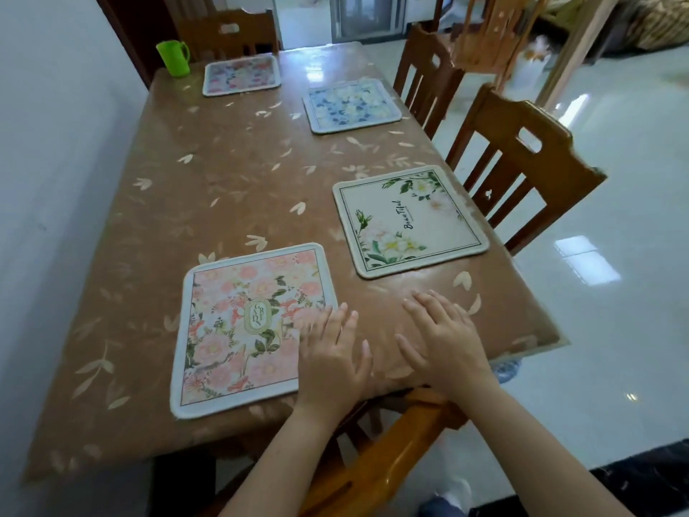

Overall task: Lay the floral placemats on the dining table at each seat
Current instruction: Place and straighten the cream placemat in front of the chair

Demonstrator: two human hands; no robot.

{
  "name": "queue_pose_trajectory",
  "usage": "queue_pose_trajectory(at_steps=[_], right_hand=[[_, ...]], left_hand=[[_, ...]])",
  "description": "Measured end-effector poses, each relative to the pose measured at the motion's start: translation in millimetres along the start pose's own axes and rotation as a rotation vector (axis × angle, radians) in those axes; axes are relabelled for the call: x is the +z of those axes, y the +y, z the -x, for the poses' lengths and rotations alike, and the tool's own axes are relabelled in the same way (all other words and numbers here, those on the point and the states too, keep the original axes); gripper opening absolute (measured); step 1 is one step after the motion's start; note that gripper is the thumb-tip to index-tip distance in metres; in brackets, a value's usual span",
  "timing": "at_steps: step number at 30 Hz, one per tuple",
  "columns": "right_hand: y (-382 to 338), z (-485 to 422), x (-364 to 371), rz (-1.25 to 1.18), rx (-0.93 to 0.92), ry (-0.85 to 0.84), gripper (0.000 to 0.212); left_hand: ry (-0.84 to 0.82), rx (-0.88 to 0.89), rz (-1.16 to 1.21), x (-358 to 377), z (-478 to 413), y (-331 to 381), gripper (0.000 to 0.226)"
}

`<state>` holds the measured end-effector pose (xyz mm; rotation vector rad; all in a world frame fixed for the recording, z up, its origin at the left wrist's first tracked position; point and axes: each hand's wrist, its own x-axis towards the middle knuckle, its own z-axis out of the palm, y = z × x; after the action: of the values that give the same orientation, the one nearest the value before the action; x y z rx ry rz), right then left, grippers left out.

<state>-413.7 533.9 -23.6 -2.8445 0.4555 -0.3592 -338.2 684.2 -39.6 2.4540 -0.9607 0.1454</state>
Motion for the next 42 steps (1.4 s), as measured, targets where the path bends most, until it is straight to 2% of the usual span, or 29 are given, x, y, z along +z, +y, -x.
queue_pose_trajectory(at_steps=[5,13,23,27,32,42], right_hand=[[78.9,26.0,-39.5,-0.021,0.085,0.093,0.047],[217.4,74.0,-89.3,-0.007,0.322,0.128,0.047],[317.9,94.2,-126.6,0.055,0.418,0.212,0.045],[355.5,84.9,-131.7,0.054,0.463,0.249,0.044],[413.5,62.7,-135.7,0.084,0.496,0.244,0.045],[545.5,-41.3,-166.2,0.119,0.482,0.215,0.041]], left_hand=[[0.011,0.086,0.043,34.3,-25.9,87.9,0.045],[-0.001,0.335,0.065,106.4,-62.9,215.9,0.037],[-0.097,0.496,0.138,165.6,-107.2,330.3,0.042],[-0.13,0.553,0.134,193.0,-133.8,357.3,0.046],[-0.18,0.524,0.197,240.5,-176.9,393.5,0.041],[-0.179,0.535,0.212,308.1,-314.0,456.6,0.041]])
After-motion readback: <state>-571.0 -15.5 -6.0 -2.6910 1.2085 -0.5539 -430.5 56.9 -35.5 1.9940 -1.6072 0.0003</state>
